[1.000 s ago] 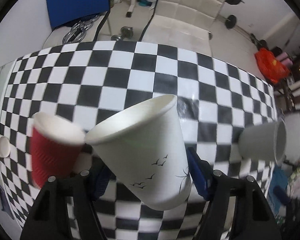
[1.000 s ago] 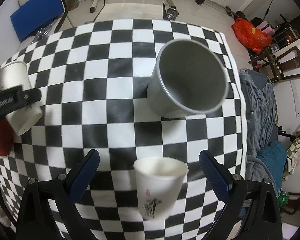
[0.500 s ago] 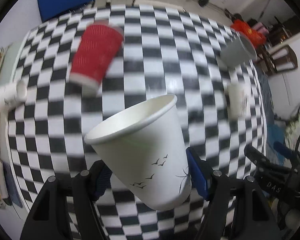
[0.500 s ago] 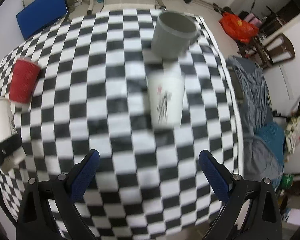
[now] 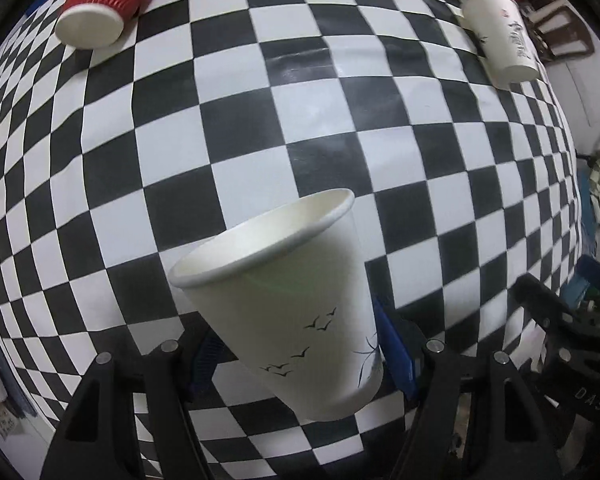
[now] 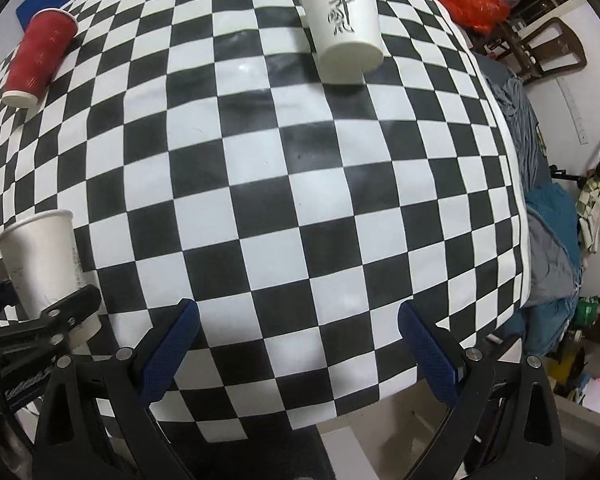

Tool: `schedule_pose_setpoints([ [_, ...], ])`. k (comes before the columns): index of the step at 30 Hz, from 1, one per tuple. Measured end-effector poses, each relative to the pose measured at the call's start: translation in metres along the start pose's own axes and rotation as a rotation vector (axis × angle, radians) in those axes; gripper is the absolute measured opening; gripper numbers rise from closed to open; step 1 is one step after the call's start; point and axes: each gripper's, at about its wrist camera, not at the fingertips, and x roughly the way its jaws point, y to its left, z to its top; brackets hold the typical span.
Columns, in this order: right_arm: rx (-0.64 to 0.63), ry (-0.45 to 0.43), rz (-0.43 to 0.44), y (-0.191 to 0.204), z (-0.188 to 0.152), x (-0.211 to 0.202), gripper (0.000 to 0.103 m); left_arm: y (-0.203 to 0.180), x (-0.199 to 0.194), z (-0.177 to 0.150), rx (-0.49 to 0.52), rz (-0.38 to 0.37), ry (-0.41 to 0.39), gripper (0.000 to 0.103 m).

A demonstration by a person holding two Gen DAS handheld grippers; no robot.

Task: Flip cup upright
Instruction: 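Rotate the held white cup upright with the right gripper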

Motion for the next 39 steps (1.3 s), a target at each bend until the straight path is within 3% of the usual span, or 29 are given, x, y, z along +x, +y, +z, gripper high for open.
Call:
schedule_pose_setpoints([
  [7,-0.019,0.023,0.033,-0.005,0.009,0.014,0.100,0.000,-0.001,0.007,-0.079,0.000,-0.001,0.071],
  [9,-0.021,0.029,0.053,-0.005,0.012,0.018,0.100,-0.002,-0.003,0.010,-0.080,0.000,-0.005,0.086],
  [17,-0.010,0.017,0.136,-0.012,0.015,0.011,0.101,0.006,-0.039,0.008,-0.105,-0.025,-0.061,0.087],
  [23,-0.021,-0.028,0.238,-0.015,0.020,-0.022,0.101,0.033,-0.101,-0.017,-0.159,0.007,-0.236,0.092],
  [25,-0.047,-0.032,0.282,-0.008,0.022,-0.036,0.101,0.048,-0.117,-0.030,-0.174,0.080,-0.330,0.093],
  [28,-0.109,-0.007,0.337,0.016,0.028,-0.047,0.101,0.070,-0.113,-0.045,-0.197,0.179,-0.395,0.093],
  [39,-0.282,0.113,0.321,0.104,0.053,-0.013,0.091,0.100,-0.065,-0.046,-0.329,0.213,-0.313,0.093],
])
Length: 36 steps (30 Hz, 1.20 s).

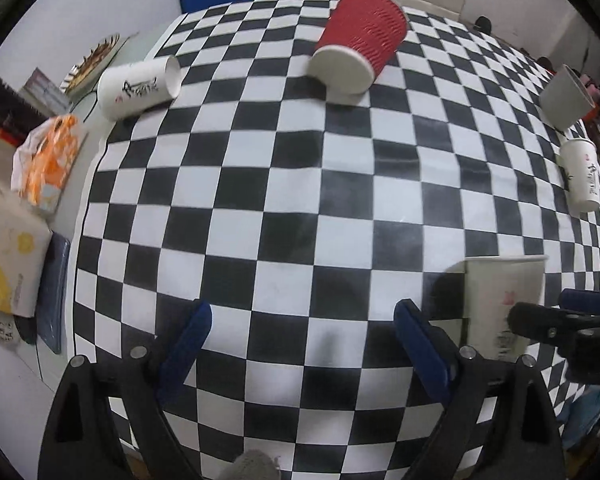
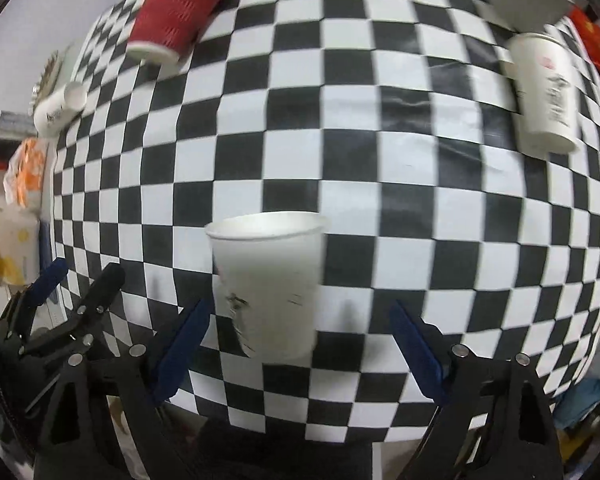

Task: Flip cup upright
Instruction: 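Rotate the held white cup upright with the right gripper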

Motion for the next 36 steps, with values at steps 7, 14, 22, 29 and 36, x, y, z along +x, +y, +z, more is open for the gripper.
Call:
schedule_pose_setpoints([
  [7,-0.046,0.038,-0.038,0.011,0.005,0.019,0.089,0.003,-0.001,-0.006,-0.015,0.012,0.002,0.093],
  [14,-0.055,0.075,-0.053,0.016,0.013,0.032,0.073,0.006,0.004,-0.004,-0.024,0.006,0.010,0.093],
  [22,-0.036,-0.026,-0.031,0.015,0.015,0.019,0.065,0.023,0.007,-0.004,-0.043,0.007,0.015,0.093],
  [29,0.011,-0.274,0.070,0.029,0.024,-0.003,0.065,0.061,0.015,0.001,-0.101,0.036,0.010,0.093],
  [36,0.005,-0.632,0.024,0.051,0.023,-0.016,0.065,0.084,0.028,0.008,-0.146,0.039,0.007,0.093],
])
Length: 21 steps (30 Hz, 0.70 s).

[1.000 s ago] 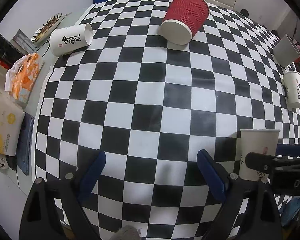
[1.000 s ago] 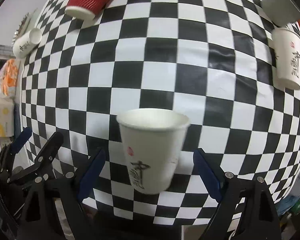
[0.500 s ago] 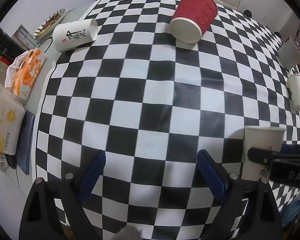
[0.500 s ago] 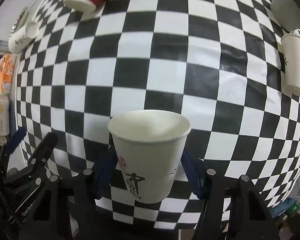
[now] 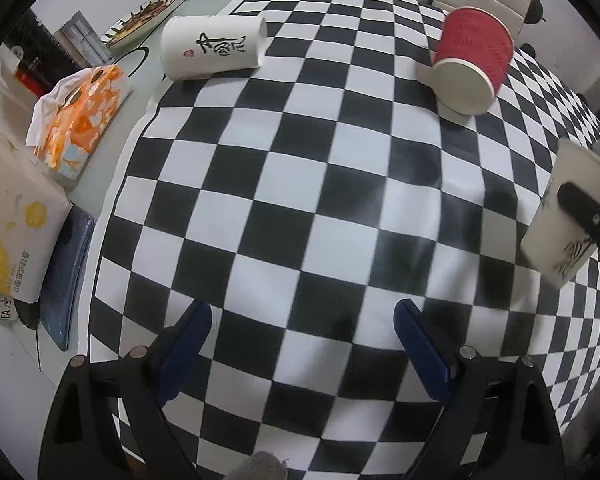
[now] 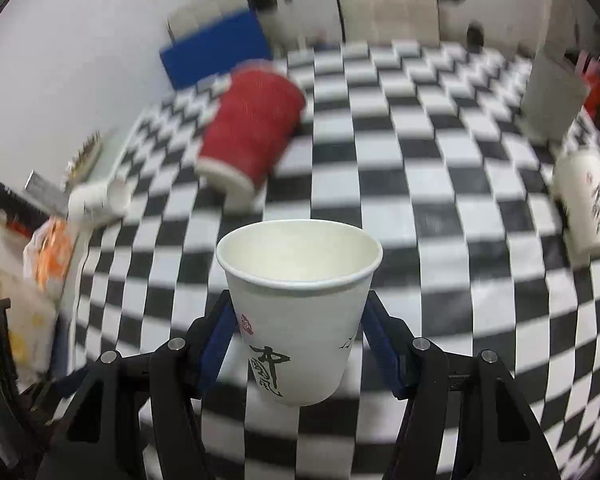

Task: Flip cup upright
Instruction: 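Rotate the held white cup upright with the right gripper, then lower the upright white cup onto the table and open the right gripper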

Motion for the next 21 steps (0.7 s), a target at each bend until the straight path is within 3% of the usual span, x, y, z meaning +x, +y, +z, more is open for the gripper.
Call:
schedule_pose_setpoints([
  [4,-0.056,-0.150,-0.050,0.017,-0.010,0.004,0.065,0.002,0.005,0.000,-0.004,-0.009,-0.001,0.093],
  [7,-0.098,-0.188,-0.075,0.026,-0.021,0.007,0.065,0.001,0.007,-0.002,0.005,-0.014,-0.001,0.093],
  [14,-0.160,-0.217,-0.103,0.031,-0.055,-0.002,0.066,0.006,0.013,-0.011,0.025,-0.022,0.004,0.093],
  [19,-0.150,-0.187,-0.104,0.029,-0.068,-0.006,0.068,0.007,0.010,-0.016,0.039,-0.029,-0.004,0.093],
  [21,-0.139,-0.148,-0.099,0.028,-0.072,-0.006,0.078,0.007,0.006,-0.018,0.050,-0.032,-0.012,0.093],
])
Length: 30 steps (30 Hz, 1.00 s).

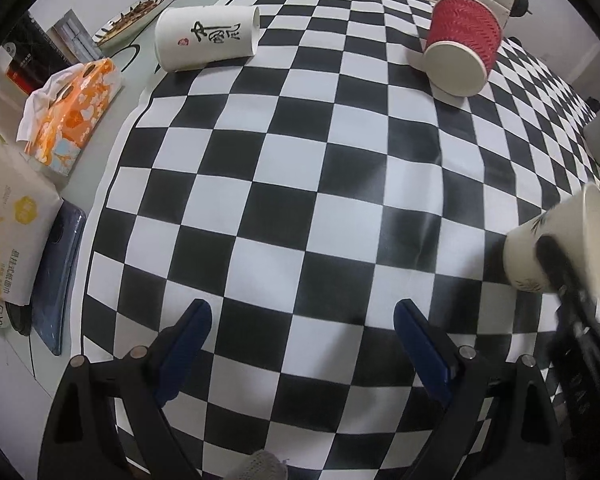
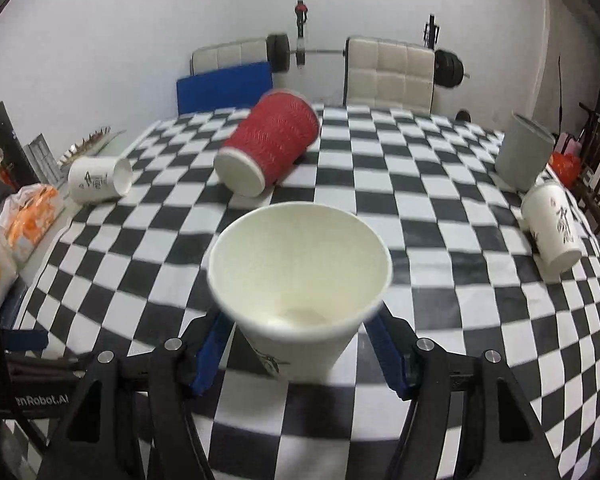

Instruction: Flip cup upright

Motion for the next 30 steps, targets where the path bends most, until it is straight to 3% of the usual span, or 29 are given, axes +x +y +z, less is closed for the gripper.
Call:
schedule_pose_setpoints([
  [2,0.011,0.024,0.003,-0.001,-0.002,-0.002,0.085,-0.004,-0.007,-0.005,0.011,0.002,-0.014,0.093],
  [9,0.011,0.111,-0.056,-0.005,-0.017,-0.032,0.087,-0.011,-0.042,-0.021,0.048,0.029,-0.080,0.093],
  [14,0.047,0.154,-0.109,-0.021,-0.024,-0.076,0.087,-0.019,-0.086,-0.044,0.055,0.033,-0.152,0.096],
  [20,0.075,0.138,-0.143,-0.039,-0.021,-0.156,0.087,-0.028,-0.157,-0.078,0.056,0.027,-0.271,0.096],
  [30,0.047,0.020,-0.129,-0.046,-0.015,-0.318,0.087,-0.037,-0.288,-0.148,0.053,0.010,-0.471,0.096],
])
